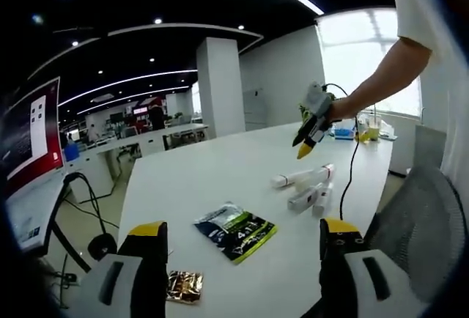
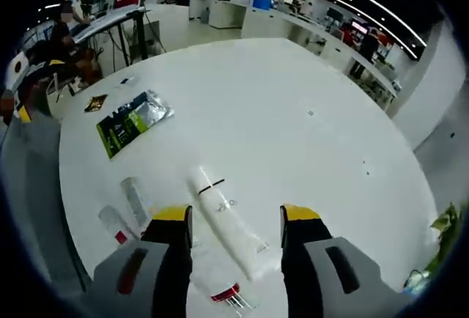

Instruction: Arrange the skincare products in the storage area until every visible bottle or jar stands upright without overlapping.

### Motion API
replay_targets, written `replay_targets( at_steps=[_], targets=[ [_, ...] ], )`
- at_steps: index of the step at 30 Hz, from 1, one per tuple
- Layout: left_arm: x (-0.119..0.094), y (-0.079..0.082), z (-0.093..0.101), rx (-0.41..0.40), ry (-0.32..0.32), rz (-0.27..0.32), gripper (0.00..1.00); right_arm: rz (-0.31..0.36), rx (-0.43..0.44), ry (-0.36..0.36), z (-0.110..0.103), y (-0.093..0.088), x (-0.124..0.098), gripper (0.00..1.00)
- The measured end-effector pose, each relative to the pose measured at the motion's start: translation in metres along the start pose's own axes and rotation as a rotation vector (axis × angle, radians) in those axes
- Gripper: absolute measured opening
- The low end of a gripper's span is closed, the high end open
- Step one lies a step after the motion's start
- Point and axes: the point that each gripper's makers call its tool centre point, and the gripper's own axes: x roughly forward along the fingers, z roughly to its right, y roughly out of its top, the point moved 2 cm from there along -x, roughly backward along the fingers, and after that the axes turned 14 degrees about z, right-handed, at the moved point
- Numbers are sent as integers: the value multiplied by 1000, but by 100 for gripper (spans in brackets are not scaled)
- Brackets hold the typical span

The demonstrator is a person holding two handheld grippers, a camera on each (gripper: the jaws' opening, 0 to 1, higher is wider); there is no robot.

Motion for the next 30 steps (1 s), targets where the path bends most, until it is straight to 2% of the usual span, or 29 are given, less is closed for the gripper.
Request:
replay_targets(
  at_steps=[5,11,18,21,23,24,30],
  targets=[
    [0,-3,0,-3,-3,-13,88,-76,-6,48,-1,-14,15,43],
    [1,-7,0,-5,-5,-29,88,-166,-60,92,3,-32,27,41],
    [2,-10,-1,-9,-1,-52,88,-230,-35,137,7,-51,35,39],
    [2,-12,-1,-14,0,-61,88,-266,-77,170,7,-60,38,44],
    [2,-12,0,-13,-2,-62,88,-285,-117,216,4,-63,39,41],
    [2,-12,0,-12,-3,-62,88,-294,-139,215,6,-65,40,39],
    [3,-15,1,-18,-5,-78,88,-328,-119,259,5,-73,45,37]
  ],
)
